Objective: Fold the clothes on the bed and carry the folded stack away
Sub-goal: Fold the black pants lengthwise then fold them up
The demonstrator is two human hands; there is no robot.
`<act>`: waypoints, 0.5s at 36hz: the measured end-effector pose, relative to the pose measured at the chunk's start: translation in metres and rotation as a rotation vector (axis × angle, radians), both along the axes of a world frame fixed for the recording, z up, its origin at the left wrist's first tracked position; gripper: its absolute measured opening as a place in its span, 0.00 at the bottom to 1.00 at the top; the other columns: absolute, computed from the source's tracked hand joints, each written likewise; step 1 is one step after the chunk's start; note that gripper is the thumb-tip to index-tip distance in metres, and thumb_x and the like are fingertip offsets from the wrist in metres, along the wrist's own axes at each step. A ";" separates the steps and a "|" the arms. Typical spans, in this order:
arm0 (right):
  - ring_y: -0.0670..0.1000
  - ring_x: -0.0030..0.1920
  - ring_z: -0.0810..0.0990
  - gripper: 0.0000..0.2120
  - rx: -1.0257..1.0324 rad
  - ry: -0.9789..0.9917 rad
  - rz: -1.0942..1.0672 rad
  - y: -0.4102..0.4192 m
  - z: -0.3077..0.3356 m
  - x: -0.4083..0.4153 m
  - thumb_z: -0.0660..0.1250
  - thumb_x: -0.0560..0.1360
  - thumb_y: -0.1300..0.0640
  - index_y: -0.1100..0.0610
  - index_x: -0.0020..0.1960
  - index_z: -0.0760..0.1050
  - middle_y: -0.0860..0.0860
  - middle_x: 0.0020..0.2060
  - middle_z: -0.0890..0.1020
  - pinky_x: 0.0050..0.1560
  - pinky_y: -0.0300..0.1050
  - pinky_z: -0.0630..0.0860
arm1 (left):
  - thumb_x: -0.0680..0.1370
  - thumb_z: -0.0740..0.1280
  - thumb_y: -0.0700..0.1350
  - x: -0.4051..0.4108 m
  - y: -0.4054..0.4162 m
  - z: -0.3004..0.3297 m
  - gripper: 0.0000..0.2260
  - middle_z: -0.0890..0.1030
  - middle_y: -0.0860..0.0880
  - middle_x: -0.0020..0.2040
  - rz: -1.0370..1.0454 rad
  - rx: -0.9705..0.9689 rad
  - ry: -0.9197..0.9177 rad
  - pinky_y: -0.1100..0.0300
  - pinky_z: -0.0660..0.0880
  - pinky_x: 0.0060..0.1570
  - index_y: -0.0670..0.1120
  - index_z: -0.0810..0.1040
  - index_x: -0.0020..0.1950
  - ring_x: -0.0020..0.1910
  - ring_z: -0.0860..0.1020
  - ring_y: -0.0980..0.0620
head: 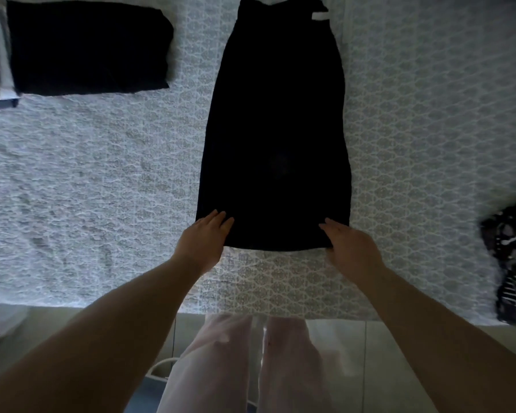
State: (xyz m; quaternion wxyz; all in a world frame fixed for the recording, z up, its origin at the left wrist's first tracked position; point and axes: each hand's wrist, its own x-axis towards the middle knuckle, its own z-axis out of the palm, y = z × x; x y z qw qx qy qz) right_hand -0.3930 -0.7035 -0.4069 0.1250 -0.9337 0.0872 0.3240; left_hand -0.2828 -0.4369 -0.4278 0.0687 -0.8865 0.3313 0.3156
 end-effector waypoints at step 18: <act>0.45 0.20 0.65 0.09 0.589 0.408 -0.764 -0.030 0.048 0.011 0.62 0.68 0.70 0.59 0.32 0.70 0.51 0.23 0.67 0.25 0.35 0.62 | 0.70 0.69 0.45 0.063 -0.017 0.071 0.15 0.76 0.48 0.53 0.251 0.255 0.784 0.60 0.69 0.40 0.48 0.78 0.56 0.48 0.75 0.51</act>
